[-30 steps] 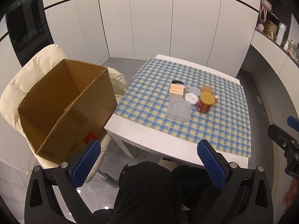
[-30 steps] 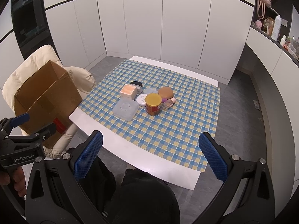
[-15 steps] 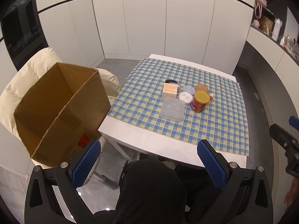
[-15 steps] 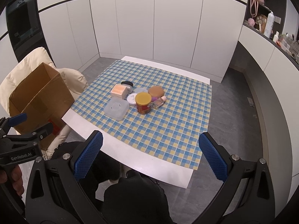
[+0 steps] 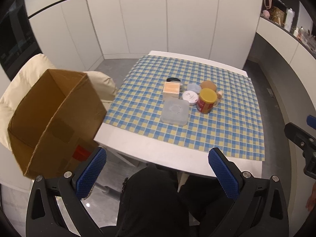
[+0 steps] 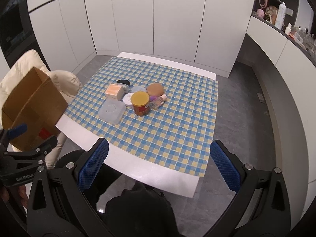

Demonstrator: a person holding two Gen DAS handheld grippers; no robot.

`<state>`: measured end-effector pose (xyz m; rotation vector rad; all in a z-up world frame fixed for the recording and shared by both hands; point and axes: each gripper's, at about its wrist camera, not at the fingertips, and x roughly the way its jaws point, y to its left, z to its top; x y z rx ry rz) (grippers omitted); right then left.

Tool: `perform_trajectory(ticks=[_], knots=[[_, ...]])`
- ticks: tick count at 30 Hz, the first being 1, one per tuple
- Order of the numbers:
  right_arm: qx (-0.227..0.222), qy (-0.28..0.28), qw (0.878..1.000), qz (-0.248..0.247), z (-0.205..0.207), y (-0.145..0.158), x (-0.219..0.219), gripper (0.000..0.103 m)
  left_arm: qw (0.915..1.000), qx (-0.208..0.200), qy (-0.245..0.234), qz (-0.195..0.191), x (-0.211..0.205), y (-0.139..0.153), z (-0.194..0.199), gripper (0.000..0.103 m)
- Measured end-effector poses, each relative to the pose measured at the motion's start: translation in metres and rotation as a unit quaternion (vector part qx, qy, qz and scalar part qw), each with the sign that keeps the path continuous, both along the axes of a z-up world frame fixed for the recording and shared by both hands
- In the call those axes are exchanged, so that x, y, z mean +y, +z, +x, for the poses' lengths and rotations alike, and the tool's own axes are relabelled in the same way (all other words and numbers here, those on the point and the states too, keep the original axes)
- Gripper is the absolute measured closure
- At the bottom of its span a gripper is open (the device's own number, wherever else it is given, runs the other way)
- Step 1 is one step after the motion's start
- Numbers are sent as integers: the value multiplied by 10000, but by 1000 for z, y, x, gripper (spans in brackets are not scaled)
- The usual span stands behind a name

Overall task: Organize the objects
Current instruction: 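Move both tools toward the items on the checked cloth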

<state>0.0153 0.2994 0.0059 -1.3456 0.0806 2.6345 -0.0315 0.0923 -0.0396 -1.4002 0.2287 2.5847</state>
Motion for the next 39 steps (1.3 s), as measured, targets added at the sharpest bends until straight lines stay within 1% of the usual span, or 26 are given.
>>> perform_trajectory(ticks=[2, 5, 7, 9, 12, 14, 17, 19, 24, 27, 29, 32, 36, 39], knots=[[-11, 131, 9999, 38, -4, -2, 1, 0, 10000, -28, -11, -30, 3, -2, -6, 1], [-123, 150, 9997, -146, -13, -8, 5, 0, 9999, -21, 33, -93, 8, -5, -18, 1], [-190, 189, 9994, -230, -22, -12, 5, 0, 9999, -31, -30, -94, 12, -9, -27, 1], [-148, 341, 9990, -231, -33, -15, 3, 0, 9998, -92, -175, -46, 15, -15, -35, 1], [-59, 556, 9984, 38, -46, -17, -3, 0, 9993, -256, -254, 71, 16, -26, -49, 1], [-113, 641, 9975, 257, -58, -25, -5, 0, 9993, -300, -223, 88, 17, -31, -56, 1], [-188, 719, 9969, 253, -74, -37, -3, 0, 9992, -338, -204, 45, 21, -40, -69, 1], [-266, 684, 9970, 236, -85, -46, 0, 0, 9991, -374, -204, -19, 25, -48, -78, 1], [-462, 413, 9981, -51, -107, -67, 16, 0, 9984, -467, -318, -101, 40, -62, -97, 1], [-514, 341, 9981, -1, -116, -78, 22, 0, 9978, -525, -386, -138, 48, -72, -106, 1], [-547, 298, 9980, 54, -123, -87, 24, 0, 9975, -520, -408, -242, 53, -79, -112, 1], [-591, 276, 9979, -52, -133, -101, 28, 0, 9962, -623, -501, -346, 62, -94, -125, 1], [-689, 292, 9971, -139, -146, -120, 32, 4, 9949, -822, -517, -272, 66, -113, -139, 1], [-763, 306, 9965, -138, -154, -134, 35, 4, 9939, -977, -456, -222, 65, -127, -148, 1]])
